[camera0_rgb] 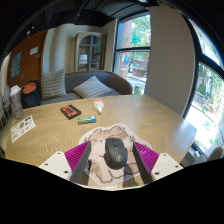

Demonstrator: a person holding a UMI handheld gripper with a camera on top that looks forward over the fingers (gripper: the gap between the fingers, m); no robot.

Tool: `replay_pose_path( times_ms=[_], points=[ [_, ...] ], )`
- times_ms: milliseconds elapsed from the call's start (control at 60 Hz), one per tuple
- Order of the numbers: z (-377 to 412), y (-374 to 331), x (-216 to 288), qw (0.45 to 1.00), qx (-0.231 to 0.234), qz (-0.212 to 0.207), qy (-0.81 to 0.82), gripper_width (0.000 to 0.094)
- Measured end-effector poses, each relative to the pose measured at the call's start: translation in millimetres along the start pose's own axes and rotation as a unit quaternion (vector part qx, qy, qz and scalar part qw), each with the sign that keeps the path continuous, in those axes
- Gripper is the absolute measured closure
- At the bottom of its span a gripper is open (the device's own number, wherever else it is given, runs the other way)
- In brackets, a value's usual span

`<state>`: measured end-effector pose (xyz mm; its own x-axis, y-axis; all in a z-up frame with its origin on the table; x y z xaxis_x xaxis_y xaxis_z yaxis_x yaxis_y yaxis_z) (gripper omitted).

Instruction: Arrange mouse

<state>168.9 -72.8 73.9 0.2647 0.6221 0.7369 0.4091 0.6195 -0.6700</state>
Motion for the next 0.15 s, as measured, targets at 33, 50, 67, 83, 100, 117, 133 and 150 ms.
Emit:
replay_pose_path(
  times_ms=[33,50,67,83,100,117,133,150],
  points=[
    [3.0,-16.2,-4.9,1.0,-0.009,-0.003,-0.001,0.008],
    [3.7,-24.3,-7.9,1.0,-0.016,-0.003,-0.003,0.0081],
    [4.9,-32.4,-11.2,1.0,-0.023,-0.004,-0.006,0.0081],
    [6.2,-40.2,-14.7,1.0,-0.03,-0.004,-0.009,0.0081],
    [7.0,-47.3,-18.6,0.999,-0.037,-0.005,-0.015,0.0081],
    [9.8,-54.9,-22.6,0.999,-0.043,-0.005,-0.019,0.008],
    [12.3,-62.7,-27.0,0.999,-0.048,-0.005,-0.024,0.0082],
    [15.3,-70.2,-32.0,0.998,-0.053,-0.005,-0.027,0.0082]
  ],
)
Point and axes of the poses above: the point between the fingertips, and its own axes, seen from behind it with the camera up: z to the left, x up, y forward, the way the camera looks, the point moved 3 cm from there along -y, backward, against the way the camera looks, and after that the axes turned 11 degrees about z, right-handed, at the moved point
